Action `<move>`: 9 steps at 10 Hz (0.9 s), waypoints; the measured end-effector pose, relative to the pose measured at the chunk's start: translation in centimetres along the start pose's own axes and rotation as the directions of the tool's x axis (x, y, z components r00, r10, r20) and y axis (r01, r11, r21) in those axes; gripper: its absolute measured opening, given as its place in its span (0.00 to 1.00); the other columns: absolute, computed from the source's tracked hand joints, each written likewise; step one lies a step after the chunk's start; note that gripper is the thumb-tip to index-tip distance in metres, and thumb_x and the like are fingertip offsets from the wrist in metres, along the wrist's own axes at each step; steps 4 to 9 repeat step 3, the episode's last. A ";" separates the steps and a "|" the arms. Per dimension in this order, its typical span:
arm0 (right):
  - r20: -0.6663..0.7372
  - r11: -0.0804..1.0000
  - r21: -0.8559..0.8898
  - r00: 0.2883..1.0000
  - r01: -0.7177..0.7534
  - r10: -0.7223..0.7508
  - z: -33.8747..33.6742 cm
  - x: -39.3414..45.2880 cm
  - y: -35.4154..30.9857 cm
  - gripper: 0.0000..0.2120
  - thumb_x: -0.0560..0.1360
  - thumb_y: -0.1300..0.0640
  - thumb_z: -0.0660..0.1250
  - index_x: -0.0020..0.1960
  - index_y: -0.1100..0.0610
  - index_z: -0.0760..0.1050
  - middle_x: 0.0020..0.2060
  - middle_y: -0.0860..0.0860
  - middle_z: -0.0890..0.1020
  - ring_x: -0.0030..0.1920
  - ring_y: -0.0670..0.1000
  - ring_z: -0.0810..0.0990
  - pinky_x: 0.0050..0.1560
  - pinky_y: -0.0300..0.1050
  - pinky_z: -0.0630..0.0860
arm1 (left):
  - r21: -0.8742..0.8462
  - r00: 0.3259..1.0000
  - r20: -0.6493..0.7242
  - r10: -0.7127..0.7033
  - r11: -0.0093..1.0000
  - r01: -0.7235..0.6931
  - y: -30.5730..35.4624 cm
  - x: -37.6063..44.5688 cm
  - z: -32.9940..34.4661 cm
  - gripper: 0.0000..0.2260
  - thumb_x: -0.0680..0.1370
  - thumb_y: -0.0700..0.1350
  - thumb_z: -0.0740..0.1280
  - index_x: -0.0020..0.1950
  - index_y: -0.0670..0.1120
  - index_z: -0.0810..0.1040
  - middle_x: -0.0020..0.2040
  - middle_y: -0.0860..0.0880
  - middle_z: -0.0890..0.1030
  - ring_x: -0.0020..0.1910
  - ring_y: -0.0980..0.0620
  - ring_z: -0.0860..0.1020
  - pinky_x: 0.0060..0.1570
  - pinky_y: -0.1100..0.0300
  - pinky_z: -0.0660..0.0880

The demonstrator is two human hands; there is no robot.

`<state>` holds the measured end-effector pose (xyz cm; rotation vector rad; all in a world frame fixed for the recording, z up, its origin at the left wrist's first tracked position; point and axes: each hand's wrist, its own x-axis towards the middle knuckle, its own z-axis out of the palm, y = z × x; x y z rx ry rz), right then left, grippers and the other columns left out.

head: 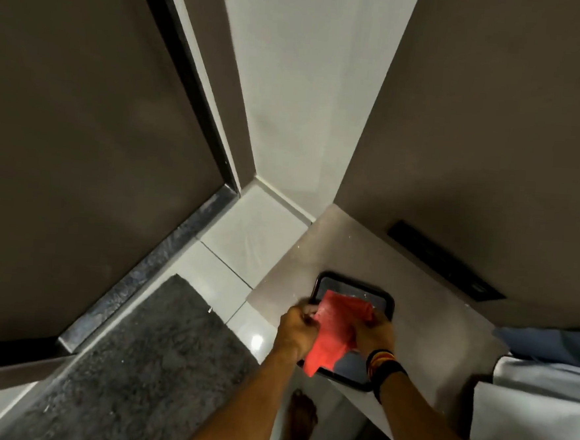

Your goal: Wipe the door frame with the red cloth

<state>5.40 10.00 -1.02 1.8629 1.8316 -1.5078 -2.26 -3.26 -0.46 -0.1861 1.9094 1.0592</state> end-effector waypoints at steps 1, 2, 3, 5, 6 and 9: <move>-0.017 1.000 -0.001 1.000 -0.022 0.022 0.8 2.6 2.0 0.16 0.78 0.65 0.62 0.64 0.58 0.79 0.54 0.62 0.84 0.46 0.57 0.78 0.47 0.46 0.71 | 0.017 0.999 0.049 -0.011 1.000 0.010 -2.0 2.6 1.8 0.18 0.78 0.31 0.65 0.62 0.45 0.83 0.57 0.49 0.85 0.58 0.50 0.82 0.57 0.67 0.77; -0.033 0.999 -0.016 0.999 -0.028 0.027 1.0 4.9 3.1 0.15 0.81 0.58 0.62 0.66 0.57 0.77 0.58 0.64 0.83 0.55 0.64 0.81 0.50 0.49 0.73 | 0.105 0.993 0.113 0.018 0.994 -0.030 -3.7 4.3 2.8 0.18 0.81 0.33 0.65 0.69 0.45 0.79 0.64 0.48 0.83 0.65 0.47 0.80 0.67 0.60 0.76; -0.088 0.986 -0.167 0.995 0.021 -0.036 1.1 4.6 3.7 0.17 0.82 0.54 0.60 0.68 0.57 0.75 0.60 0.64 0.82 0.57 0.65 0.81 0.52 0.51 0.75 | 0.371 0.981 0.122 0.149 0.910 -0.184 -5.0 4.1 3.4 0.23 0.82 0.38 0.63 0.76 0.52 0.72 0.71 0.46 0.79 0.69 0.46 0.78 0.71 0.51 0.75; -0.088 0.986 -0.167 0.995 0.021 -0.036 1.1 4.6 3.7 0.17 0.82 0.54 0.60 0.68 0.57 0.75 0.60 0.64 0.82 0.57 0.65 0.81 0.52 0.51 0.75 | 0.371 0.981 0.122 0.149 0.910 -0.184 -5.0 4.1 3.4 0.23 0.82 0.38 0.63 0.76 0.52 0.72 0.71 0.46 0.79 0.69 0.46 0.78 0.71 0.51 0.75; -0.088 0.986 -0.167 0.995 0.021 -0.036 1.1 4.6 3.7 0.17 0.82 0.54 0.60 0.68 0.57 0.75 0.60 0.64 0.82 0.57 0.65 0.81 0.52 0.51 0.75 | 0.371 0.981 0.122 0.149 0.910 -0.184 -5.0 4.1 3.4 0.23 0.82 0.38 0.63 0.76 0.52 0.72 0.71 0.46 0.79 0.69 0.46 0.78 0.71 0.51 0.75; -0.088 0.986 -0.167 0.995 0.021 -0.036 1.1 4.6 3.7 0.17 0.82 0.54 0.60 0.68 0.57 0.75 0.60 0.64 0.82 0.57 0.65 0.81 0.52 0.51 0.75 | 0.371 0.981 0.122 0.149 0.910 -0.184 -5.0 4.1 3.4 0.23 0.82 0.38 0.63 0.76 0.52 0.72 0.71 0.46 0.79 0.69 0.46 0.78 0.71 0.51 0.75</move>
